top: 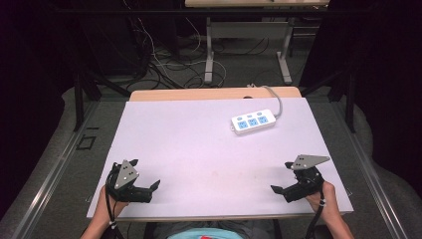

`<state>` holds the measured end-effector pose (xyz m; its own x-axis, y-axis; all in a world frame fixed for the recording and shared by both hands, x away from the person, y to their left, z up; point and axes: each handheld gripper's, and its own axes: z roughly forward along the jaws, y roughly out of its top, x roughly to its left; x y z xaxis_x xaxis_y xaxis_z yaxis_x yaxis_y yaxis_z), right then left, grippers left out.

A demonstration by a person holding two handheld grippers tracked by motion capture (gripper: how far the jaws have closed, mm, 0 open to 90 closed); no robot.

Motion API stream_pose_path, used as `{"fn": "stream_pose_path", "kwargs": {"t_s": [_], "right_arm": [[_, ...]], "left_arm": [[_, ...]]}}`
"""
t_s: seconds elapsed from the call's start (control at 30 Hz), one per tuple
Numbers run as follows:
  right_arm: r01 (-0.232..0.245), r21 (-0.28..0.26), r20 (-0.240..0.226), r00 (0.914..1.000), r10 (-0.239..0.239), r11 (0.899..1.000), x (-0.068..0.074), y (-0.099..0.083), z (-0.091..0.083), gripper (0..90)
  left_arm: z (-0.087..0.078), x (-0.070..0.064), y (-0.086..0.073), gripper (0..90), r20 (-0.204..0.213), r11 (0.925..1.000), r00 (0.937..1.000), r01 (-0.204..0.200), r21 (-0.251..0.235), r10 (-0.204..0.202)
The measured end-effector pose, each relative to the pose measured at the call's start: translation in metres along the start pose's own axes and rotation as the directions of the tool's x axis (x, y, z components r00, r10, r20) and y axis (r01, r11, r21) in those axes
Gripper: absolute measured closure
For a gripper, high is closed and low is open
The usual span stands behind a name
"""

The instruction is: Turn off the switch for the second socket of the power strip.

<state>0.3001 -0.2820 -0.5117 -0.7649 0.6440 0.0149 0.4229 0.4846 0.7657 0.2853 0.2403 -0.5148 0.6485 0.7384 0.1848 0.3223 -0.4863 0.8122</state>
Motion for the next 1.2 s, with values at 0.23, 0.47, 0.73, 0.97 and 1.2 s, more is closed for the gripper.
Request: {"fn": "stream_pose_path", "kwargs": {"t_s": [0.23,0.47,0.73,0.97,1.2], "right_arm": [[0.007,0.010,0.001,1.0000,-0.007,1.000,0.000,0.001,0.002,2.0],[0.004,0.013,0.008,1.0000,-0.005,1.000,-0.003,0.003,0.003,2.1],[0.004,0.025,0.013,0.9999,-0.004,1.000,-0.008,0.008,0.006,2.1],[0.000,0.026,0.018,0.9998,-0.001,1.000,-0.015,0.014,0.010,2.2],[-0.007,0.039,0.016,0.9998,0.006,0.999,-0.020,0.024,0.017,2.2]], "left_arm": [[0.001,0.000,0.000,0.0,0.004,1.0000,1.0000,0.001,0.000,-0.001],[0.002,0.000,0.000,0.0,0.004,0.9998,0.9998,-0.019,0.003,0.019],[0.002,0.000,0.000,0.1,-0.003,0.9997,0.9997,-0.022,0.003,0.022],[0.003,-0.001,0.000,0.1,0.002,0.9999,0.9999,-0.015,0.004,0.015],[0.003,-0.001,0.000,0.1,0.003,0.9998,0.9999,-0.017,0.006,0.017]]}}
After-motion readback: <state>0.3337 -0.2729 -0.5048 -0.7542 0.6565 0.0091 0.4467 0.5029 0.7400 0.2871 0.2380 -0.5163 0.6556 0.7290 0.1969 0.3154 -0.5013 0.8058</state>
